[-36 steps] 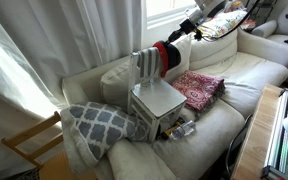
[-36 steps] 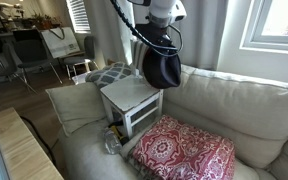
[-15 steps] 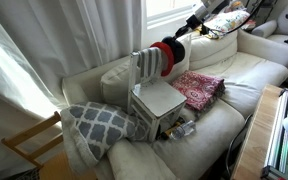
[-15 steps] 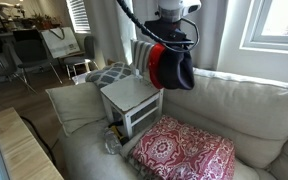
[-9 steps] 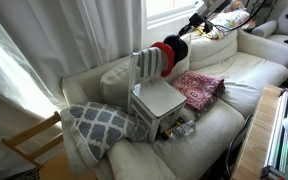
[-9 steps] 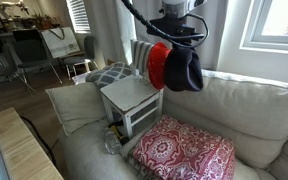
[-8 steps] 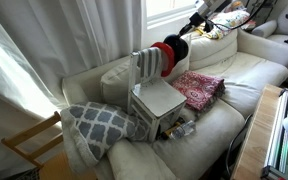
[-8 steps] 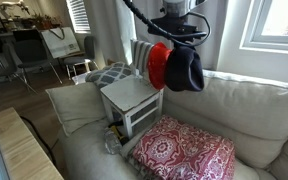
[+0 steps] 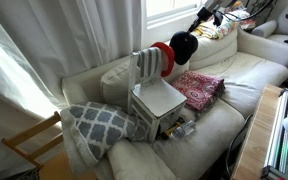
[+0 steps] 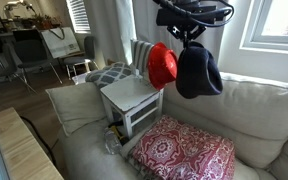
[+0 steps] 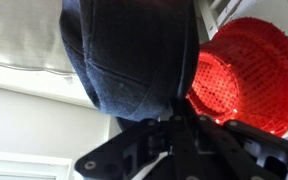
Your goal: Lift the black and red hats, hang the red hat on the chair and put the black hat on the chair seat
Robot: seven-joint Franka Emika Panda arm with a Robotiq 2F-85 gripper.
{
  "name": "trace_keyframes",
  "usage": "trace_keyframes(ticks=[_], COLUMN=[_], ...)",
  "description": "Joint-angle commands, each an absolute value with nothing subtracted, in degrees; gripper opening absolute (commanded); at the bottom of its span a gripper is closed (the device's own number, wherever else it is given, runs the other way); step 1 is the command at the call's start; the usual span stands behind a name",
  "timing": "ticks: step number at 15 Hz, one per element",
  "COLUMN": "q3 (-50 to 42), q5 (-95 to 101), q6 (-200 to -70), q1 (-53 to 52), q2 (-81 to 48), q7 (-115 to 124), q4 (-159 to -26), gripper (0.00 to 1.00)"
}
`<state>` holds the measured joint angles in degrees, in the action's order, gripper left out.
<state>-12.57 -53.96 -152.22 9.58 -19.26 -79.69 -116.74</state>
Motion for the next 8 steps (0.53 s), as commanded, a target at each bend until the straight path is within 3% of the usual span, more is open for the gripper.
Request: trace_keyframes(ticks=[1,8], q3=[-12.2,-11.79], q5=[-43.41,-21.84], q6=[-153.26,-146.77], q1=[10.92,11.83], q2=[-14.99,-6.46], q7=[-73.8,-59.75], q4=[-121.99,-131.03], gripper=[0.01,0.01])
